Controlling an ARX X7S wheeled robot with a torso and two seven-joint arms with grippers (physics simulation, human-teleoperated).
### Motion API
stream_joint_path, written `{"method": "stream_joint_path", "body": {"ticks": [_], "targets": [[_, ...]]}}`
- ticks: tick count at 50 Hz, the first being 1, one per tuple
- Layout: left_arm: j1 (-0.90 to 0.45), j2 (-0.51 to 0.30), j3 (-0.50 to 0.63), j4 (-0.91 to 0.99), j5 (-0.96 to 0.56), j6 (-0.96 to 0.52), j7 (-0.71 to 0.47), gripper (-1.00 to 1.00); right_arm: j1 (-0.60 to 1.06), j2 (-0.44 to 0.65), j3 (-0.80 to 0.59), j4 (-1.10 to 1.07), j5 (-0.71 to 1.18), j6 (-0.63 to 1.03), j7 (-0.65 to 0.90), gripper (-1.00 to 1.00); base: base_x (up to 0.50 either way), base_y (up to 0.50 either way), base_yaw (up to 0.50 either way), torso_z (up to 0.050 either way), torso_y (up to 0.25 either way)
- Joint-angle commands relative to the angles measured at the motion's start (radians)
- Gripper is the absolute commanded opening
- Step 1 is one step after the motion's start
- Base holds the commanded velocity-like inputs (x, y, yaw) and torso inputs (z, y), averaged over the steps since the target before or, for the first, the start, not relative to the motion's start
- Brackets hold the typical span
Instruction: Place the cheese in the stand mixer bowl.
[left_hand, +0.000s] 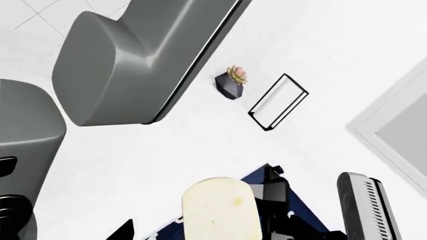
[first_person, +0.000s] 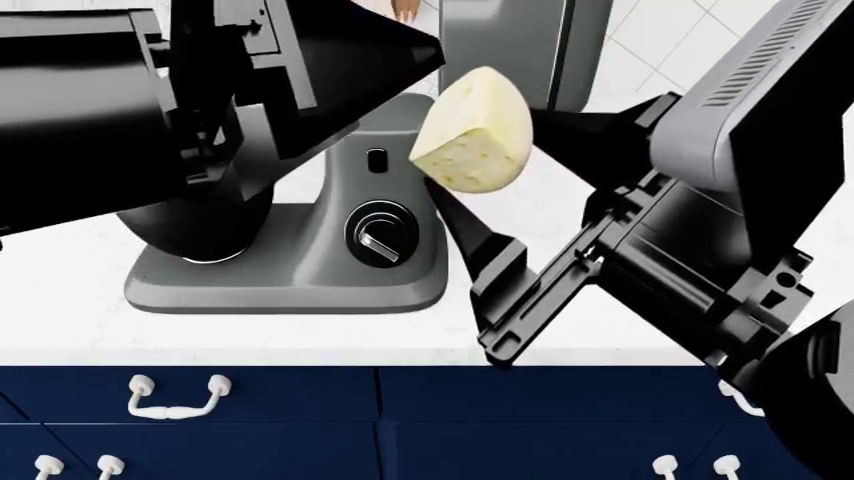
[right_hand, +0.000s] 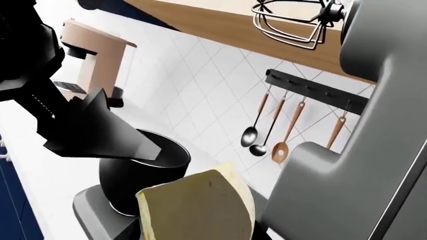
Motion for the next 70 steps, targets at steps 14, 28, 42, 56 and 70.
{"method": "stream_joint_path", "body": {"ticks": [14,28,42,56,70], "targets": [[0.03,0.044,0.046,-0.027,0.016,-0.03,0.039,1.0,0.003,-0.011,-0.005,-0.006,-0.022,-0.015,-0.009,-1.0,0.0,0.0,0.0,0.0,0.0],[0.054,0.097,0.08,-0.067,0.053,-0.061,0.087,1.0,0.0,-0.008,-0.004,-0.012,-0.02,-0.026,-0.012,-1.0,0.0,0.0,0.0,0.0,0.0],[0.074,0.115,0.104,-0.106,0.076,-0.096,0.124,1.0,-0.002,-0.007,-0.005,-0.011,-0.025,-0.035,-0.016,-1.0,0.0,0.0,0.0,0.0,0.0],[0.095,0.12,0.111,-0.093,0.127,-0.098,0.134,-1.0,-0.008,-0.005,-0.005,-0.01,-0.033,-0.046,-0.024,-1.0,0.0,0.0,0.0,0.0,0.0],[0.09,0.098,0.096,-0.073,0.153,-0.077,0.121,-1.0,-0.013,-0.001,-0.005,-0.01,-0.036,-0.055,-0.027,-1.0,0.0,0.0,0.0,0.0,0.0]]}}
